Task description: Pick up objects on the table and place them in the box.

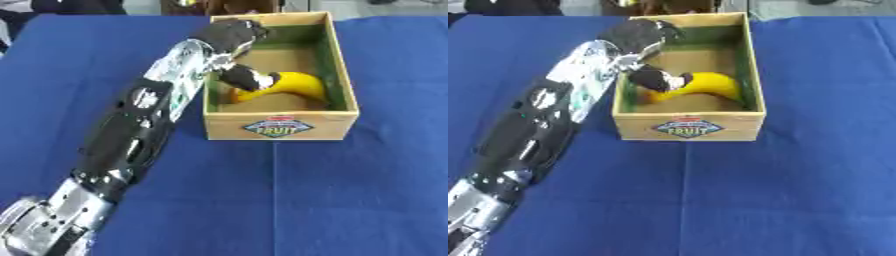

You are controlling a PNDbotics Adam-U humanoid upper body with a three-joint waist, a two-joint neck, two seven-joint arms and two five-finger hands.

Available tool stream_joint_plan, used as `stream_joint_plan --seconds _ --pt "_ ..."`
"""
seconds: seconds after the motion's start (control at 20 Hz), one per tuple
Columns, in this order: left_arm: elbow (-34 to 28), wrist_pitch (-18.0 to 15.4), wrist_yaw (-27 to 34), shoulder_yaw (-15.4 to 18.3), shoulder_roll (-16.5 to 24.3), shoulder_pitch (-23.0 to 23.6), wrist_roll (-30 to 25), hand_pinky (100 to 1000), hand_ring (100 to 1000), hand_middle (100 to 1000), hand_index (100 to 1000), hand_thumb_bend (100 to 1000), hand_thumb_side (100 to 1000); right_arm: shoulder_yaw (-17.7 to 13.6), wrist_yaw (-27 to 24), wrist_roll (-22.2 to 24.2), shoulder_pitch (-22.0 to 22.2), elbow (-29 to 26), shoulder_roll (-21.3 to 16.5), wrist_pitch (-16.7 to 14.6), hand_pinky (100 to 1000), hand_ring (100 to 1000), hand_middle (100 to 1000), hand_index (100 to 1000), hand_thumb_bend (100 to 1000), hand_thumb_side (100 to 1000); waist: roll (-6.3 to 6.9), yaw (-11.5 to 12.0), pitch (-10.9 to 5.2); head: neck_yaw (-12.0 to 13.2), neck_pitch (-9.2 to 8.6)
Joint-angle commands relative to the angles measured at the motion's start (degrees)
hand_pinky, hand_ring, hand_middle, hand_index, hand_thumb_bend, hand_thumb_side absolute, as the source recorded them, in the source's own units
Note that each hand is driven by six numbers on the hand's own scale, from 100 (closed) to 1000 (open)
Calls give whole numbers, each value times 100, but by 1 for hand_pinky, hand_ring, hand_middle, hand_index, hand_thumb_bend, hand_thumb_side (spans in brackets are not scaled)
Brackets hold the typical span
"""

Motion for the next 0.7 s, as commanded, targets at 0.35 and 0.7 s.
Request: stream_joint_plan --seconds 0.35,0.7 --pt "-1253 313 658 309 412 -46 628 573 722 694 883 266 720 -71 -33 -5 -13 -111 -96 5 795 750 744 919 100 1000 -62 81 -217 -46 59" --pt "-2138 542 1202 635 456 438 1172 514 662 651 872 291 749 -104 -43 -48 -59 -111 -104 -19 795 751 745 918 100 1000 -151 146 -244 -26 149"
